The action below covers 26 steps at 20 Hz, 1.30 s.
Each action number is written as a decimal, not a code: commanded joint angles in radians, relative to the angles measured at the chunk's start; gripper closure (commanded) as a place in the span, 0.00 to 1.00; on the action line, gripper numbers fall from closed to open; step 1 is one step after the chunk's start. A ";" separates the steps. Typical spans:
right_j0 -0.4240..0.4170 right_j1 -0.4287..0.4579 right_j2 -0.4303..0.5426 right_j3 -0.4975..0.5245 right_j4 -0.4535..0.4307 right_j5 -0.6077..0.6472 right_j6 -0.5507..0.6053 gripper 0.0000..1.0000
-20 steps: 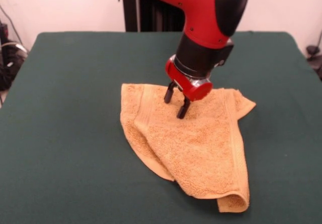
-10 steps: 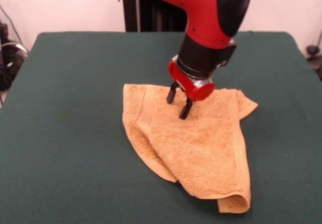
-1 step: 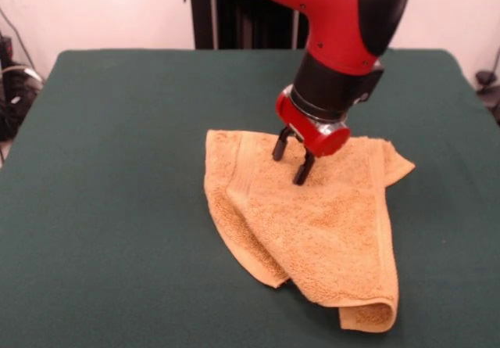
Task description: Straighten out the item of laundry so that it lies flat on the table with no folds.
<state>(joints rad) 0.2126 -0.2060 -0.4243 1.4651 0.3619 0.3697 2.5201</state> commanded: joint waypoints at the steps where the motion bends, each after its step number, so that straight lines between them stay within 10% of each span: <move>1: 0.073 0.169 0.204 0.057 0.051 0.072 0.187 0.00; 17: 0.075 0.198 0.198 0.138 0.074 0.005 0.192 0.00; 26: 0.110 0.165 0.151 0.160 0.097 0.262 0.227 0.00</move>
<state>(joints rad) 0.2643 -0.1851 -0.4664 1.4812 0.4214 0.3511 2.5201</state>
